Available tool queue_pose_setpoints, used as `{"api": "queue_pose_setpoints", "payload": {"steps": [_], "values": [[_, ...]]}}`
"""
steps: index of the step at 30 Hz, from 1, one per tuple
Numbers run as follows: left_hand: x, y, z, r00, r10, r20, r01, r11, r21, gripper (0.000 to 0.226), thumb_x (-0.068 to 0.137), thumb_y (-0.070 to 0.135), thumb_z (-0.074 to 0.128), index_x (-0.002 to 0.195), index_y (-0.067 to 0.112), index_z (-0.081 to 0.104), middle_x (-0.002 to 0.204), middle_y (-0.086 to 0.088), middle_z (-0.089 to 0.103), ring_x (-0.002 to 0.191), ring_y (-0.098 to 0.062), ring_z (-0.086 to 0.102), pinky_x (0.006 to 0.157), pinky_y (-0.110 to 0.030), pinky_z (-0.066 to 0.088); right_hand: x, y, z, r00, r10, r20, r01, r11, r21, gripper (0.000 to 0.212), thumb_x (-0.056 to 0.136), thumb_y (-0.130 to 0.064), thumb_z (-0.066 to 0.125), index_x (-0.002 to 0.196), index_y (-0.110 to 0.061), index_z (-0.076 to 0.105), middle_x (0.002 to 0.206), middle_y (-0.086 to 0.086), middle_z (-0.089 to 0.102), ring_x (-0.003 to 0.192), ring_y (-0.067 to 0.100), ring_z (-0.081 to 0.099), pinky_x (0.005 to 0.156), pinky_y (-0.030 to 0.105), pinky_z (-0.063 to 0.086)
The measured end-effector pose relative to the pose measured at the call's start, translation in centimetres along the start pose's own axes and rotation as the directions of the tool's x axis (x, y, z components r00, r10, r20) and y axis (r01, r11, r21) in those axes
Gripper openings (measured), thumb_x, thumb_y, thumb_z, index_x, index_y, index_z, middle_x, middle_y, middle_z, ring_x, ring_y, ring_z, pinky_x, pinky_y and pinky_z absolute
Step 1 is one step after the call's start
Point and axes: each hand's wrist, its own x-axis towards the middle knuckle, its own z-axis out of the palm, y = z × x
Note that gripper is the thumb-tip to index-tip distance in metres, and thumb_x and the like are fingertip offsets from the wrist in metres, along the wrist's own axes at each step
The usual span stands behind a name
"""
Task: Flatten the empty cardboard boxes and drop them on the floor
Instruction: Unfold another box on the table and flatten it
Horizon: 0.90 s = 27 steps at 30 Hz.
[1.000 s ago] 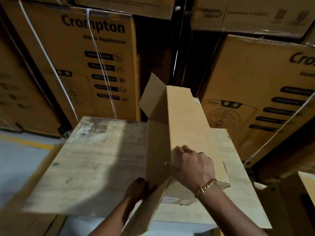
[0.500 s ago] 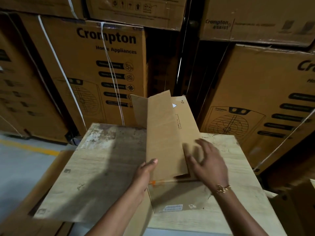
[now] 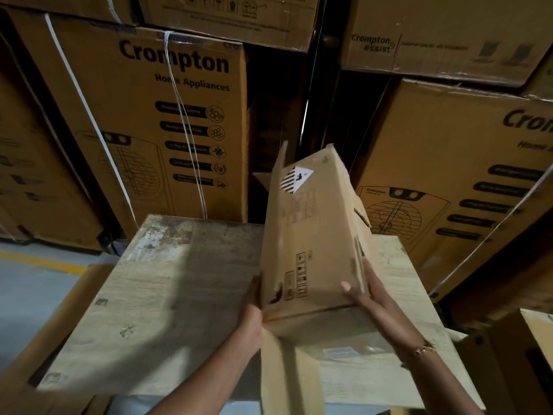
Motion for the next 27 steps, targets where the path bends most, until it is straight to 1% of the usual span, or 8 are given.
{"api": "queue_pose_setpoints", "payload": {"steps": [3,6,9,13,19,23,25,27], "values": [[0.3,-1.4,-2.5,0.996,-0.069,-0.056,0.064,0.995,-0.082,0.046,0.103,0.044,0.035,0.107,0.012,0.068,0.083,-0.005,0.075,0.084,-0.027,0.064,0.076,-0.038,0.052,0.6,-0.5,2.6,0.994,-0.100,0.049,0.111,0.943,-0.314,0.110,0.063,-0.097,0.038,0.150,-0.050,-0.008,0.161,-0.023,-0.008,0.150,0.007,0.004,0.120,0.053,0.019],[1.4,-2.3,-6.7,0.985,-0.120,-0.121,0.102,0.984,-0.148,0.053,0.104,0.049,0.027,0.129,0.014,0.058,0.123,-0.015,0.065,0.109,-0.029,0.060,0.086,-0.041,0.051,1.2,-0.2,6.0,0.984,-0.116,0.133,0.170,0.822,-0.543,0.109,0.065,-0.099,0.027,0.150,-0.048,-0.016,0.161,-0.020,-0.017,0.151,0.015,-0.003,0.121,0.053,0.014],[1.9,-2.1,-10.3,0.975,-0.194,-0.112,0.177,0.973,-0.148,0.077,0.086,0.076,0.039,0.137,0.019,0.053,0.130,-0.014,0.063,0.122,-0.035,0.056,0.107,-0.055,0.039,1.4,-0.6,9.9,0.970,-0.144,0.196,0.239,0.717,-0.655,0.106,0.069,-0.096,0.024,0.154,-0.042,-0.009,0.163,-0.014,-0.013,0.152,0.020,-0.003,0.120,0.048,0.011],[1.7,-0.6,-13.6,0.960,-0.219,-0.172,0.208,0.975,-0.080,0.103,0.072,0.089,0.043,0.147,0.018,0.042,0.144,-0.014,0.051,0.134,-0.040,0.044,0.111,-0.062,0.025,1.9,-0.2,14.2,0.950,-0.121,0.289,0.297,0.641,-0.708,0.095,0.081,-0.086,0.023,0.157,-0.032,0.004,0.165,-0.008,-0.006,0.152,0.021,-0.003,0.121,0.043,0.008],[1.9,-0.2,-15.8,0.984,-0.079,-0.163,0.125,0.945,0.302,0.089,0.079,0.072,0.055,0.151,0.022,0.037,0.158,-0.005,0.033,0.145,-0.027,0.030,0.114,-0.049,0.024,3.1,-0.8,12.4,0.965,-0.215,0.148,0.257,0.692,-0.675,0.067,0.088,-0.063,0.047,0.146,-0.032,0.034,0.153,-0.011,0.035,0.129,0.018,0.047,0.101,0.034,0.046],[0.2,1.4,-13.1,0.946,0.321,-0.049,-0.192,0.674,0.714,0.102,0.065,0.082,0.054,0.151,0.030,0.033,0.157,0.000,0.033,0.142,-0.024,0.034,0.110,-0.046,0.034,5.6,0.6,6.8,1.000,0.010,-0.027,-0.027,0.611,-0.791,0.106,0.066,-0.091,0.042,0.152,-0.034,0.018,0.164,-0.001,0.009,0.147,0.036,0.018,0.112,0.057,0.027],[-0.7,2.5,-10.5,0.868,0.467,0.169,-0.371,0.382,0.846,0.098,0.068,0.083,0.049,0.151,0.034,0.031,0.158,0.005,0.029,0.143,-0.020,0.029,0.112,-0.044,0.033,6.1,1.6,5.4,0.984,0.169,-0.046,-0.144,0.624,-0.768,0.141,0.038,-0.106,0.036,0.154,-0.031,0.010,0.164,0.002,0.002,0.145,0.045,0.014,0.108,0.065,0.030],[-1.1,3.3,-7.5,0.783,0.431,0.447,-0.511,0.036,0.859,0.091,0.075,0.079,0.051,0.151,0.036,0.028,0.160,0.010,0.020,0.147,-0.015,0.017,0.117,-0.043,0.025,6.2,1.9,5.4,0.973,0.229,-0.035,-0.174,0.622,-0.764,0.153,0.026,-0.107,0.037,0.154,-0.028,0.010,0.162,0.004,0.001,0.142,0.048,0.016,0.103,0.064,0.039]]}}
